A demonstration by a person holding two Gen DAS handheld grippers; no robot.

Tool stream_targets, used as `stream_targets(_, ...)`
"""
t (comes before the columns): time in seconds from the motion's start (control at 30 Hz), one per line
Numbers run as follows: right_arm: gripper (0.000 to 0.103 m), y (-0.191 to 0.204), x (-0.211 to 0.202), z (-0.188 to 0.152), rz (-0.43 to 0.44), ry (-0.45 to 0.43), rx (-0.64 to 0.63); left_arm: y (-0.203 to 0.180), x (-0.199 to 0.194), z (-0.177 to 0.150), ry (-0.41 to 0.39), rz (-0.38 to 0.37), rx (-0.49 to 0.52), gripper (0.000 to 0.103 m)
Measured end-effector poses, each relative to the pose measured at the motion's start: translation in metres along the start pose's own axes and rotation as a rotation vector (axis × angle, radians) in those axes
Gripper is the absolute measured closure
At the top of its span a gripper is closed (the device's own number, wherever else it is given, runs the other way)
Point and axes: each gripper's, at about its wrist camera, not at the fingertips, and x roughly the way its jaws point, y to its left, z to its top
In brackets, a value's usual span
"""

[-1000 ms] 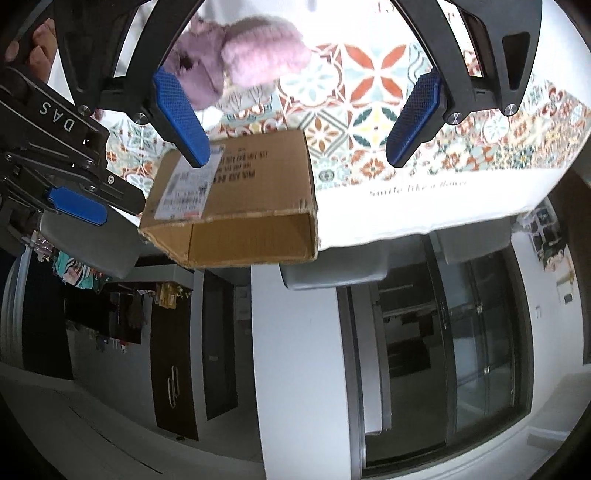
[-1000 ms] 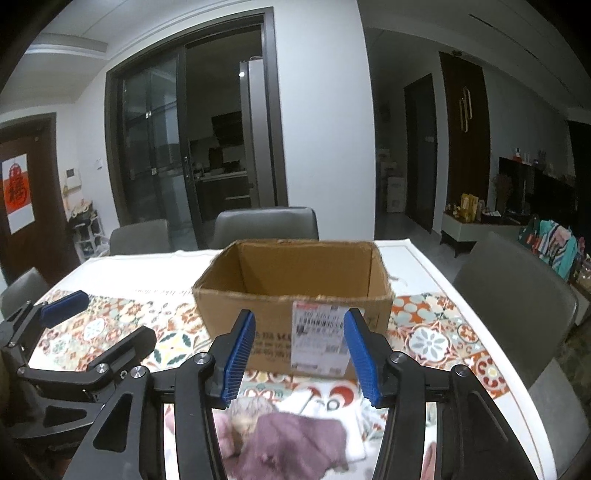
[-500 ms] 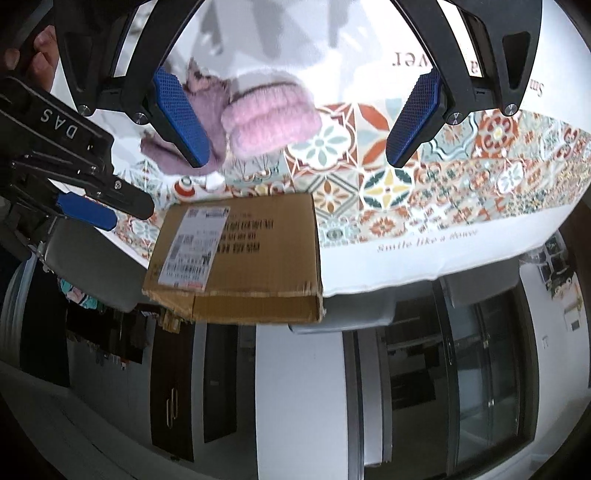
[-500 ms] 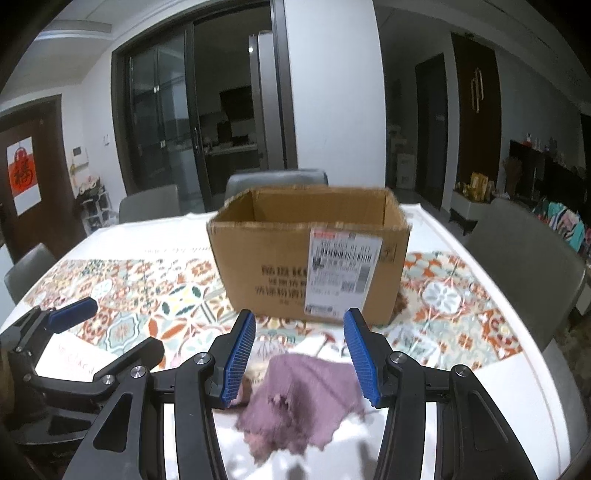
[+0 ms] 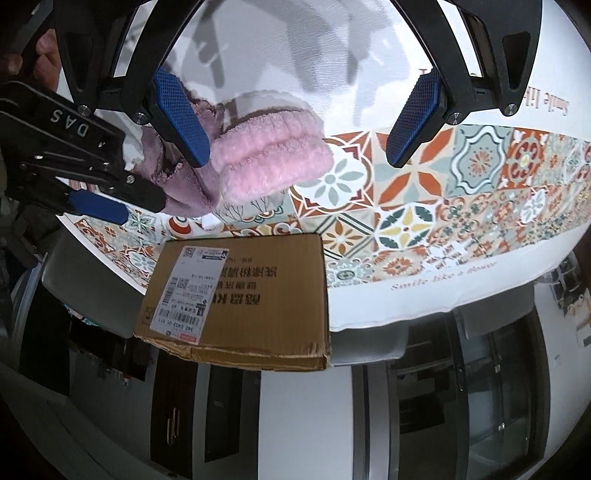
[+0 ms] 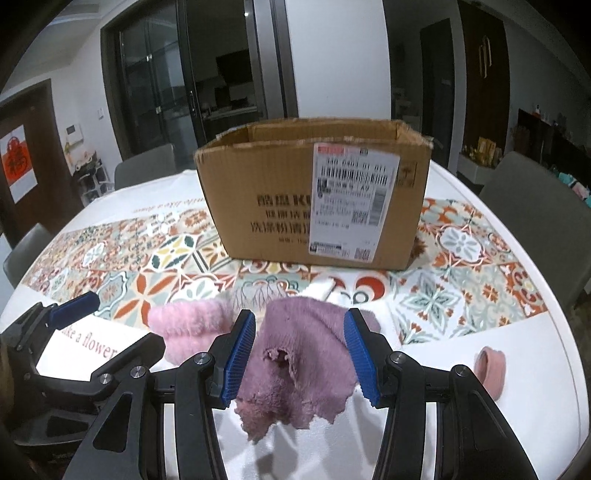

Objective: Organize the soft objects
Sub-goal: 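Move the left tool to the pink headband while the right tool approaches the mauve towel, then grasp the pink headband with the left tool while the right tool grasps the mauve towel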

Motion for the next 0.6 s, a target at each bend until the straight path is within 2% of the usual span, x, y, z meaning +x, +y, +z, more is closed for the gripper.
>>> stream_targets(0.43,0.051,-0.009,0.037,-0.003,0.015,0.094,0.04,0.004,0.037,0.003,0.063,-0.046,-0.029,0.006)
stream_targets(0.53,0.055,-0.012,0.043,-0.004,0.018,0.106,0.047,0.004,0.045,0.003,0.076,-0.056,-0.039,0.008)
stream_targets(0.6,0.064,-0.013,0.048,-0.004,0.038,0.122,0.053,0.004,0.049,0.003,0.086,-0.068,-0.048,0.013)
